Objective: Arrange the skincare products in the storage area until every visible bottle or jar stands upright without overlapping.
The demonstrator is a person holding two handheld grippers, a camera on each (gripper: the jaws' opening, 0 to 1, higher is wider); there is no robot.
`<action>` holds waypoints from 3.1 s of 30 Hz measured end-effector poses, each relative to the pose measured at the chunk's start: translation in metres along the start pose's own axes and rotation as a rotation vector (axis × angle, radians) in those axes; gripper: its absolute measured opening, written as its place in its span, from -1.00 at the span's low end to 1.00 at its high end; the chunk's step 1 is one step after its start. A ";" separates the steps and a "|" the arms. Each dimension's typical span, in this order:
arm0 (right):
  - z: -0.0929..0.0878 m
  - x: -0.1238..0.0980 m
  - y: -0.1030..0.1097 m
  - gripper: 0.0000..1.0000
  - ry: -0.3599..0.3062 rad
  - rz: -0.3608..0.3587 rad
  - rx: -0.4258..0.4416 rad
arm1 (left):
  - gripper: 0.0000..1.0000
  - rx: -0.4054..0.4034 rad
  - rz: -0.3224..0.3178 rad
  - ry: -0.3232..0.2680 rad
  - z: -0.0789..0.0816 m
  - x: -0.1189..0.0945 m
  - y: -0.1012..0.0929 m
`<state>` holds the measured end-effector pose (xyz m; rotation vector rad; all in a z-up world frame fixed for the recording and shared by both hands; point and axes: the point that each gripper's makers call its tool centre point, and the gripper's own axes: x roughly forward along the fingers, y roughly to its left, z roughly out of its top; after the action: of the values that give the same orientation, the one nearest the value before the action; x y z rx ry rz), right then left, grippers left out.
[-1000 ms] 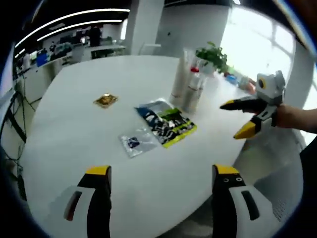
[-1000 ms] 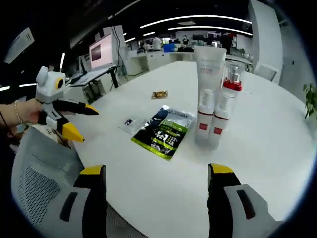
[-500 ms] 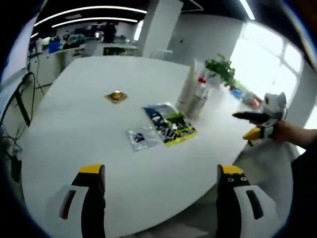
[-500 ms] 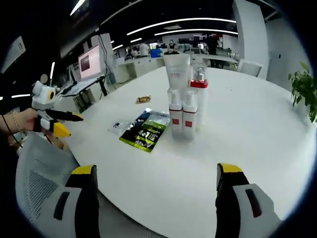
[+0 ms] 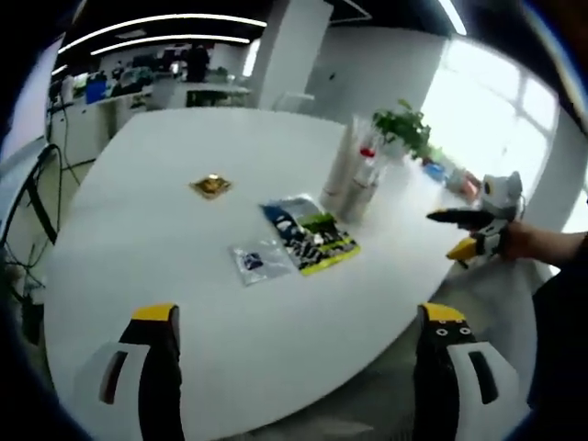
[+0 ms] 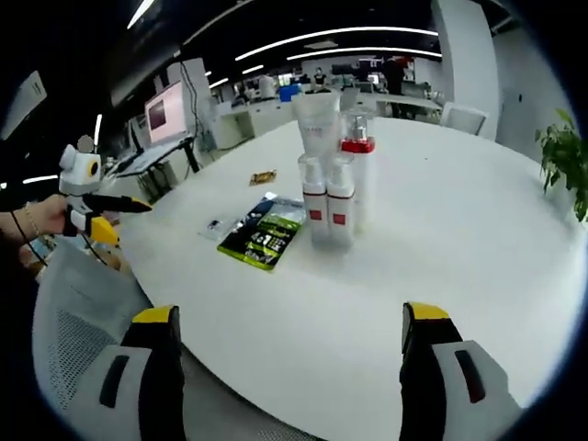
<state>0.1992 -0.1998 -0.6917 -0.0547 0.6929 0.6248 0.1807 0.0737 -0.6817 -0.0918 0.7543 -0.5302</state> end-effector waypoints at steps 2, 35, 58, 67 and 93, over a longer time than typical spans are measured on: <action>0.001 -0.001 0.001 0.99 -0.001 0.006 -0.007 | 0.98 -0.010 0.001 0.013 -0.001 0.000 0.000; -0.003 0.004 0.022 0.92 0.015 0.095 -0.054 | 0.98 -0.114 0.211 0.040 0.023 0.042 0.023; -0.009 0.007 0.012 0.88 0.044 0.066 -0.007 | 0.78 -0.220 0.229 0.152 0.063 0.107 0.043; -0.012 0.007 0.009 0.87 0.051 0.055 0.018 | 0.75 -0.314 0.261 0.149 0.073 0.137 0.070; -0.021 0.008 0.004 0.85 0.093 0.043 0.063 | 0.71 -0.325 0.396 0.220 0.100 0.185 0.119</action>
<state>0.1895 -0.1975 -0.7122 -0.0107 0.8053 0.6447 0.4105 0.0751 -0.7558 -0.1829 1.0409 -0.0364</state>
